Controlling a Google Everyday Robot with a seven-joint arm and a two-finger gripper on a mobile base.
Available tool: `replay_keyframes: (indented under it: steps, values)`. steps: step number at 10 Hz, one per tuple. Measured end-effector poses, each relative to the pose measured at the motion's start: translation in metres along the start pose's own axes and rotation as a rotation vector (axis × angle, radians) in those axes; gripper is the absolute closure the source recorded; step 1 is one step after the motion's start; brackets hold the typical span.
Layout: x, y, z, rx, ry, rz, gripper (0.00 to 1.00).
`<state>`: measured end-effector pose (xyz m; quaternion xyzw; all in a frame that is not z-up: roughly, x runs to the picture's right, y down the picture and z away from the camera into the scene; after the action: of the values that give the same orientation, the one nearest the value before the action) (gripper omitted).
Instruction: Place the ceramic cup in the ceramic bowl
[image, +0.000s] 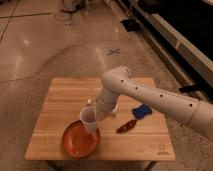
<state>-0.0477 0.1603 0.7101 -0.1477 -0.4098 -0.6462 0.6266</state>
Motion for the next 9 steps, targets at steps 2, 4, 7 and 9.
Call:
replay_keyframes:
  steps: [2, 4, 7, 9]
  values:
    - [-0.006, -0.017, 0.013, 0.036, -0.008, -0.063, 0.8]
    - [-0.004, -0.028, 0.025, 0.067, 0.001, -0.114, 0.59]
    - [0.006, -0.027, 0.045, 0.07, 0.02, -0.164, 0.26]
    - [0.013, -0.018, 0.054, 0.048, 0.032, -0.178, 0.2]
